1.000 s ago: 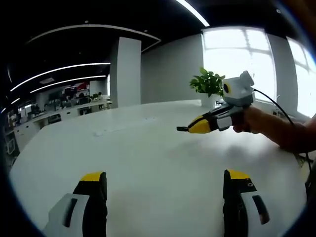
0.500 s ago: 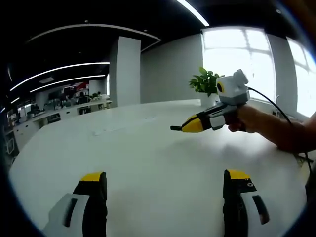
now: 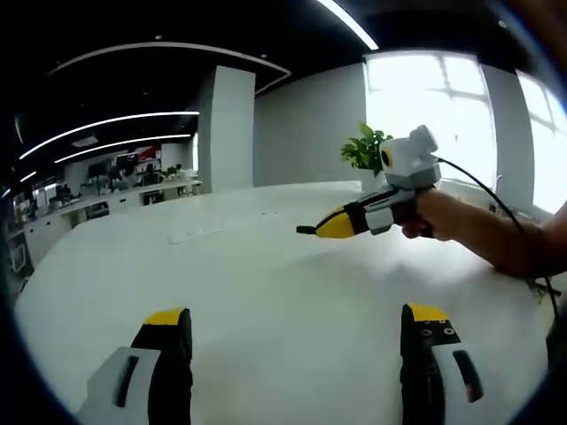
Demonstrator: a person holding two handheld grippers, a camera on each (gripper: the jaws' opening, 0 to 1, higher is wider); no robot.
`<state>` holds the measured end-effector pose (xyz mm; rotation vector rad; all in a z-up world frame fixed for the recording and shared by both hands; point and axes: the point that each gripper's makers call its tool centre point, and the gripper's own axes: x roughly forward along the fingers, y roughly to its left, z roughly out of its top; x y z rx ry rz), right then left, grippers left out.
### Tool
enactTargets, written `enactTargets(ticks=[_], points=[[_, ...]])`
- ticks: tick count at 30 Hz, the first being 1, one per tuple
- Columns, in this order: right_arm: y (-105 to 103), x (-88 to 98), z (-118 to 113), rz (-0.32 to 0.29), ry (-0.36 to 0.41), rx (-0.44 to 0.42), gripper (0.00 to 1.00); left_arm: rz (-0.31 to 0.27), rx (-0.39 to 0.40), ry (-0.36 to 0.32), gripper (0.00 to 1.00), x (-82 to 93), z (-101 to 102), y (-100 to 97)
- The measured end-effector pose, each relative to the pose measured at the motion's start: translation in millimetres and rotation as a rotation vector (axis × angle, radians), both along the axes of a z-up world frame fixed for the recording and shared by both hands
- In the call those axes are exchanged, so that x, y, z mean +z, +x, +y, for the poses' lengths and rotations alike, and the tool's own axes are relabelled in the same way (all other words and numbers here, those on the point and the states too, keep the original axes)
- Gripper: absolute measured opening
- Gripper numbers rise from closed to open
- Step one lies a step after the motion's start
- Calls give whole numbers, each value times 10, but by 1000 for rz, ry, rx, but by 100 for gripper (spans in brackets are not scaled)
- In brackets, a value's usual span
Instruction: Snap the two parts of the plastic buckle together until the buckle closes and remains connected.
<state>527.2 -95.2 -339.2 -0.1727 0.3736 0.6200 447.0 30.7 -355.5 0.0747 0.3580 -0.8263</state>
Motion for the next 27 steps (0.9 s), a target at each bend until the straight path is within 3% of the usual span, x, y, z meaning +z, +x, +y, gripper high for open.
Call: enactTargets(ticks=[13,27], points=[[51,-31,-28,6,-3,-7,10,0,-2,0,100,21,-65,-235],[243,-41,41,11,6,-22,10,7,-4,0,100,-5,54,-82]])
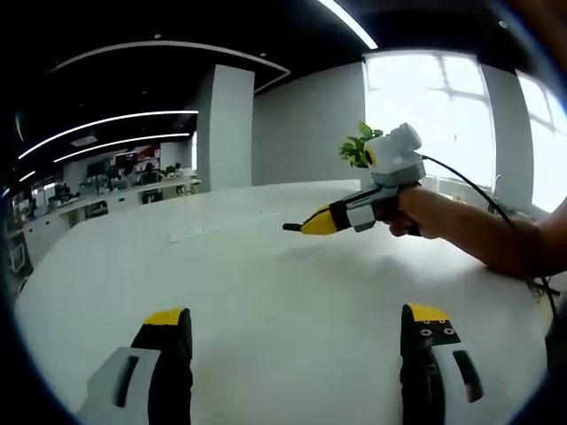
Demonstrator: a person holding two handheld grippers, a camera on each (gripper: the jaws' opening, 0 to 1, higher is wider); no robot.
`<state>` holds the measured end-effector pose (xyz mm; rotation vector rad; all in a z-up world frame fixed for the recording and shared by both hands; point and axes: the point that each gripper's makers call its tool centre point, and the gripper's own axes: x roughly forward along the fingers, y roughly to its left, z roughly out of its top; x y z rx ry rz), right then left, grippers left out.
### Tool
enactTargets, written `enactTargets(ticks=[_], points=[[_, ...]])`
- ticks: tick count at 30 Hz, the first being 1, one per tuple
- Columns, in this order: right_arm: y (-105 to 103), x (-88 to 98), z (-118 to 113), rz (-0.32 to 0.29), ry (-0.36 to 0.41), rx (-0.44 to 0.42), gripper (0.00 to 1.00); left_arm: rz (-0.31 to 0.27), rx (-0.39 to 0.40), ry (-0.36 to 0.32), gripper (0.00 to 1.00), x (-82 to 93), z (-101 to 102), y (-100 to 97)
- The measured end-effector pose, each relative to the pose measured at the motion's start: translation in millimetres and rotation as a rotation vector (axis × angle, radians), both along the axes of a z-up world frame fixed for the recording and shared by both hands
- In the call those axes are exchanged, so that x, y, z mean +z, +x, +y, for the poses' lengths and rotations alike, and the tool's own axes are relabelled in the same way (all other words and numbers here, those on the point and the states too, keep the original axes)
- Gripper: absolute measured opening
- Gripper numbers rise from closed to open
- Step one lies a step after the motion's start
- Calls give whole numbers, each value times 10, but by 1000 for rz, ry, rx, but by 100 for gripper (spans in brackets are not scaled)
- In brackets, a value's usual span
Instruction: Snap the two parts of the plastic buckle together until the buckle closes and remains connected.
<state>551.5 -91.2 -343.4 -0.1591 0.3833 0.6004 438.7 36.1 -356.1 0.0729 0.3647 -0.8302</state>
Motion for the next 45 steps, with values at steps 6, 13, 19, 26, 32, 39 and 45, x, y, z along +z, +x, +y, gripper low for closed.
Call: enactTargets(ticks=[6,13,19,26,32,39,45], points=[[59,-6,36,2,2,0,10,0,-2,-6,100,11,-7,14],[100,-38,-19,10,-2,-9,10,1,1,-18,100,38,-9,15],[197,-39,-37,10,-4,-16,10,0,-7,-17,100,40,-61,-35],[312,-66,-58,13,-8,-23,10,4,-4,-17,100,19,-50,-12],[390,-84,-69,18,-10,-27,10,7,-6,-14,100,11,-62,-20],[462,-78,-77,18,-4,-30,10,11,-3,-14,100,3,-60,-2],[501,-78,-76,19,-6,-29,10,12,0,-13,100,-2,-56,2]])
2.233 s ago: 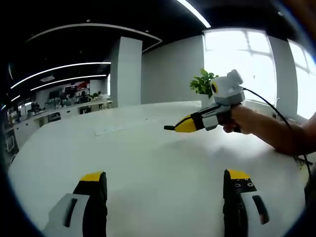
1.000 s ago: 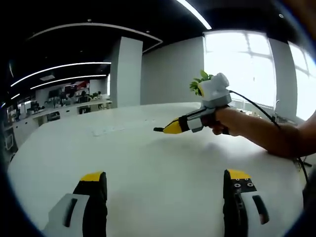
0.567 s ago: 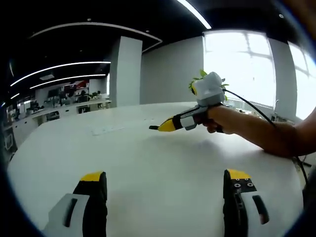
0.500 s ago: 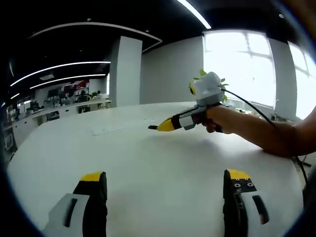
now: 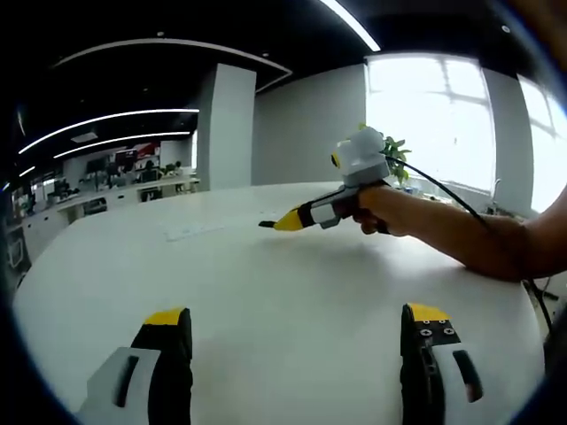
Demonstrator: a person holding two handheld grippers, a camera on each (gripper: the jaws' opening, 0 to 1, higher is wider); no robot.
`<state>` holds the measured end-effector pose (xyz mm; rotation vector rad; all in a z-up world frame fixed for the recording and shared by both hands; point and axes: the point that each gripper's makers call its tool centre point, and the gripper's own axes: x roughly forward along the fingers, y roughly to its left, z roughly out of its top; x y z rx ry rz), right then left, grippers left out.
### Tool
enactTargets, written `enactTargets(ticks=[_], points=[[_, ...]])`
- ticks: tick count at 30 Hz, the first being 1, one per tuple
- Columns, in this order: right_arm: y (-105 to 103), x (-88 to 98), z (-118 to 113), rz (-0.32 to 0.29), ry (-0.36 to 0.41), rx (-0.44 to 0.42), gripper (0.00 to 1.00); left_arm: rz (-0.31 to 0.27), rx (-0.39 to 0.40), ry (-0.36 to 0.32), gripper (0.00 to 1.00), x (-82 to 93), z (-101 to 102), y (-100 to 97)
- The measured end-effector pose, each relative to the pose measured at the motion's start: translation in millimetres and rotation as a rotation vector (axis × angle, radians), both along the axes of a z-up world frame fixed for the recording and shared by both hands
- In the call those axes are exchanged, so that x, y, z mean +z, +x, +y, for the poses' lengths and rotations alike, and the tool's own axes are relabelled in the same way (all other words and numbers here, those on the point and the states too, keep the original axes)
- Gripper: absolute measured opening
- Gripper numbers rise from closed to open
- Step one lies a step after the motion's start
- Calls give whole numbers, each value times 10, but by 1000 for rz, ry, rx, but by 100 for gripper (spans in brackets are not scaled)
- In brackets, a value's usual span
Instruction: Snap the two parts of the plastic buckle together until the buckle closes and remains connected.
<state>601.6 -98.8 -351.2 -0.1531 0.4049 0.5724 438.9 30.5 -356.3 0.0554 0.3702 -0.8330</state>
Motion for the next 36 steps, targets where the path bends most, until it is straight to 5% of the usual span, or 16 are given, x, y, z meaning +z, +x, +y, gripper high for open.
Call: enactTargets(ticks=[36], points=[[245,-28,4,17,-15,-17,11,9,-8,-1,100,-8,-15,-1]])
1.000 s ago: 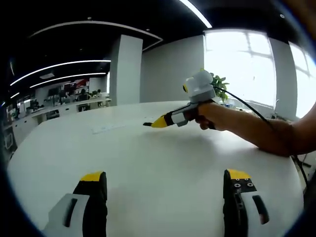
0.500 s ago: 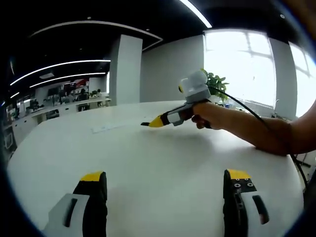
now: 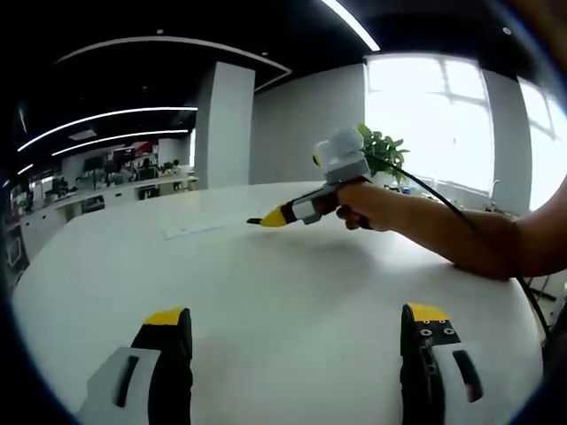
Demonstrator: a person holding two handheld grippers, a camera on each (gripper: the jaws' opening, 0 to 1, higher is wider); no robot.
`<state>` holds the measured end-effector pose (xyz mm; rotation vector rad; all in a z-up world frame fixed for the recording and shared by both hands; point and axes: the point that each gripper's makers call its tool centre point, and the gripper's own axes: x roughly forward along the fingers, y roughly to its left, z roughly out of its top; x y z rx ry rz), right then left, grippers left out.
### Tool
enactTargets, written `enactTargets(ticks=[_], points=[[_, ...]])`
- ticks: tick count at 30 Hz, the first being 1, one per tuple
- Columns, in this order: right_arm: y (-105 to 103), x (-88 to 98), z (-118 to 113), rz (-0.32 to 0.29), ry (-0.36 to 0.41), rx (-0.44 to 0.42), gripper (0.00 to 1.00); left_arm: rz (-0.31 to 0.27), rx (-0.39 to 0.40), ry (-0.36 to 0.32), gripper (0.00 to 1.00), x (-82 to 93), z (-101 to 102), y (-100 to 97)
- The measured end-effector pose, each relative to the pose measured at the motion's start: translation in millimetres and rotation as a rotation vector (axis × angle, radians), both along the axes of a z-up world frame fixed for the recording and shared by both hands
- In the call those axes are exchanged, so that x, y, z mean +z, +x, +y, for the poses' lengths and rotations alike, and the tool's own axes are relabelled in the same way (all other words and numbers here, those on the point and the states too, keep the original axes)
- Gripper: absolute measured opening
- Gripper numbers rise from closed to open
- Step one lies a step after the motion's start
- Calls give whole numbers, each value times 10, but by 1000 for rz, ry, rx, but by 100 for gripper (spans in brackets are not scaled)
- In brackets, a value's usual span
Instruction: Snap the two parts of the plastic buckle together until the buckle closes and remains connected.
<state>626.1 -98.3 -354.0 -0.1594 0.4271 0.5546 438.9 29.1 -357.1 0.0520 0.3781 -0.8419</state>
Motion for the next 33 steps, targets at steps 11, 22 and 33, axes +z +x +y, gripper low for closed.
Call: enactTargets(ticks=[11,22,33], points=[[60,-46,6,4,-11,13,11,-4,2,0,100,7,-5,-3],[178,-25,53,-6,-16,7,11,-3,6,2,100,-1,1,22],[261,-49,63,-6,-22,1,11,-8,14,-4,100,10,13,28]])
